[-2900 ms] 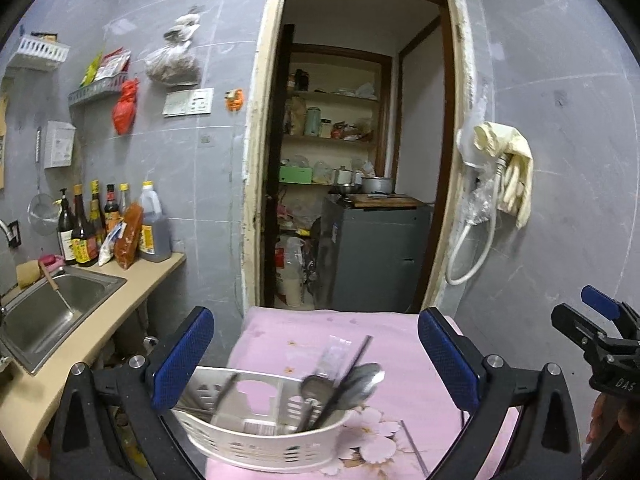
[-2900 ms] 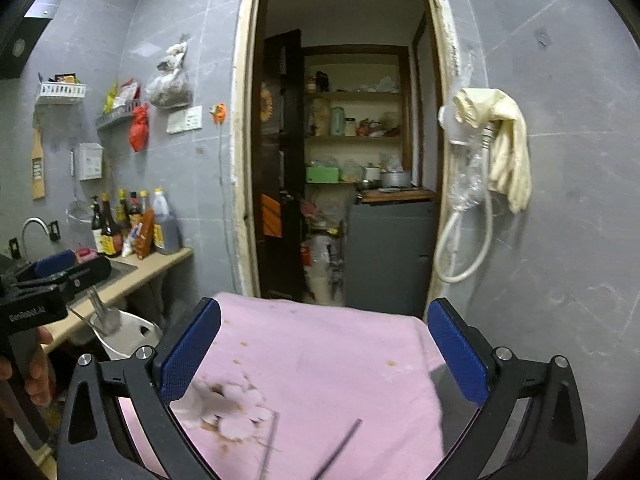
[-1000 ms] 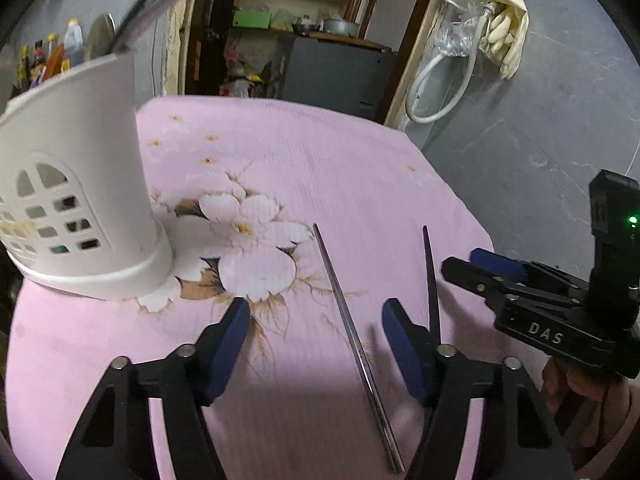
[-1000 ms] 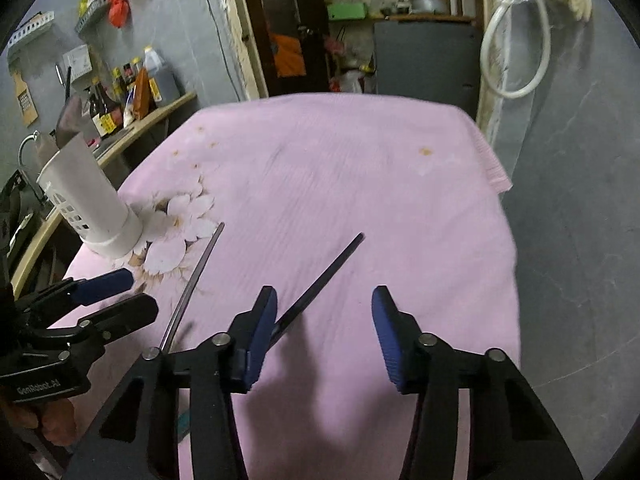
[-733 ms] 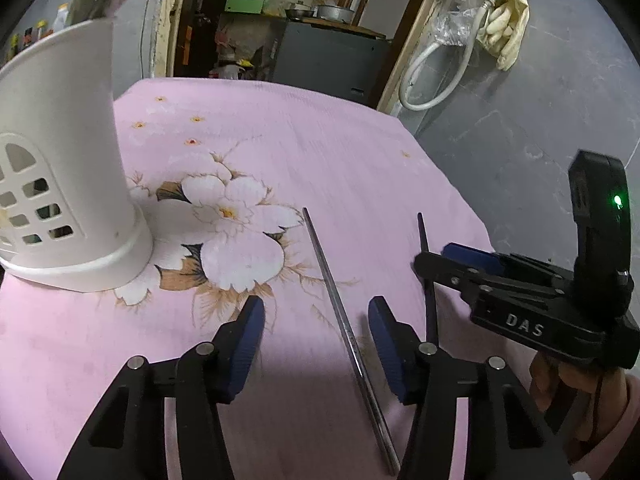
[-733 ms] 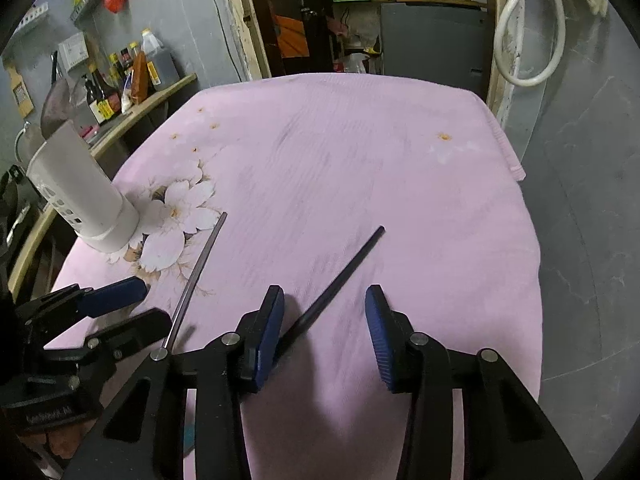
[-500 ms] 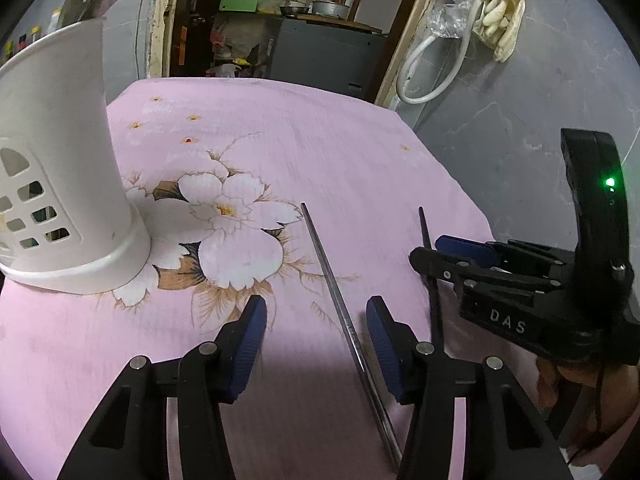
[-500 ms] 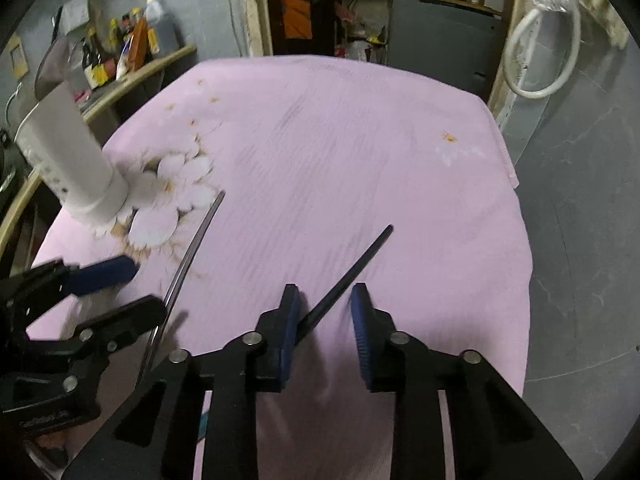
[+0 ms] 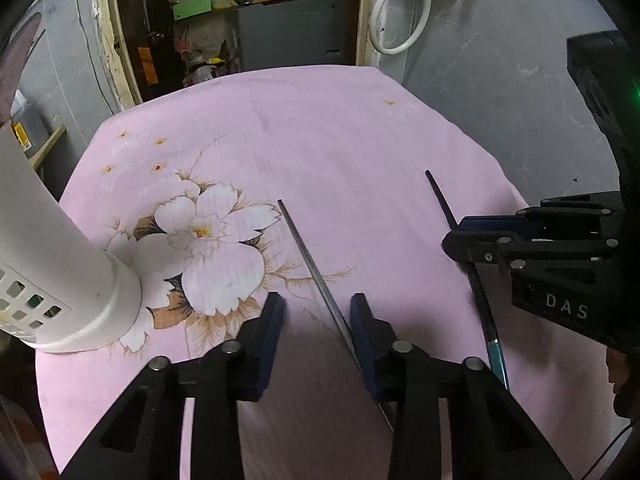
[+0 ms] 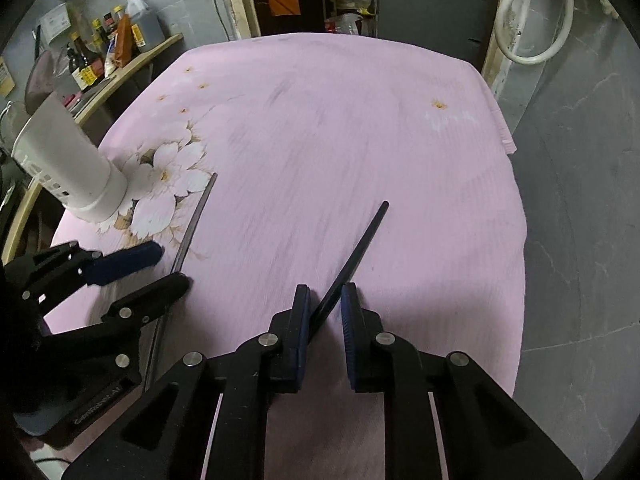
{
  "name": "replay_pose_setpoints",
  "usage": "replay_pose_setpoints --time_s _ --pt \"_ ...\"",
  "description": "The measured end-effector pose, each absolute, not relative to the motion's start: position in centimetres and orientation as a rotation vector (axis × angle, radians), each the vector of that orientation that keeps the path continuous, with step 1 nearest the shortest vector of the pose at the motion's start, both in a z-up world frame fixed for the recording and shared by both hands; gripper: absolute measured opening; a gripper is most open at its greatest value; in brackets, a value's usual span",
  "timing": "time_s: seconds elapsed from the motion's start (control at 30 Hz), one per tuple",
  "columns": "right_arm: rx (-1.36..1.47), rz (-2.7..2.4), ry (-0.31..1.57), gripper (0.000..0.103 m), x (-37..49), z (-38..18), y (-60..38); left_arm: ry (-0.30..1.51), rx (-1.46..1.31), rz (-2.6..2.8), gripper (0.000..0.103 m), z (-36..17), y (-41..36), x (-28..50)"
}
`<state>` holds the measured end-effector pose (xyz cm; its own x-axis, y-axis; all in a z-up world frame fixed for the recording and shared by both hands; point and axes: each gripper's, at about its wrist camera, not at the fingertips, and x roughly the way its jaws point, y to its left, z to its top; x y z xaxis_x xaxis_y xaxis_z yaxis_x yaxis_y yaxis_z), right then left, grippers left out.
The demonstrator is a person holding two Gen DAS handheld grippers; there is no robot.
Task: Organize utensils
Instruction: 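Close the left gripper on the silver chopstick while the right gripper grasps the black chopstick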
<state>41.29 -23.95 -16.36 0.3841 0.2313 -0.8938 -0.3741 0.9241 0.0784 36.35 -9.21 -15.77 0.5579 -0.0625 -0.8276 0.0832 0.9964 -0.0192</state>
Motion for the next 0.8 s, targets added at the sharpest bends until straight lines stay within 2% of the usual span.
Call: replay_pose_setpoints --time_s 0.13,0.3,0.43,0.8 --pt "-0.128 0.366 1.096 0.014 41.0 -16.5 -23.9 0.981 0.017 -0.102 0.012 -15.5 -9.4 36.4" --pt "-0.024 0.392 1.100 0.009 41.4 -16.5 -25.2 0.976 -0.086 -0.118 0.007 -15.6 -8.2 36.4" --pt "0.076 0.446 1.086 0.008 41.3 -16.6 -26.4 0.944 -0.249 -0.135 0.006 -15.4 -6.1 35.5" --pt "0.150 0.526 0.918 0.006 38.6 -13.2 -27.0 0.837 -0.360 -0.147 0.006 -13.3 -4.9 33.6"
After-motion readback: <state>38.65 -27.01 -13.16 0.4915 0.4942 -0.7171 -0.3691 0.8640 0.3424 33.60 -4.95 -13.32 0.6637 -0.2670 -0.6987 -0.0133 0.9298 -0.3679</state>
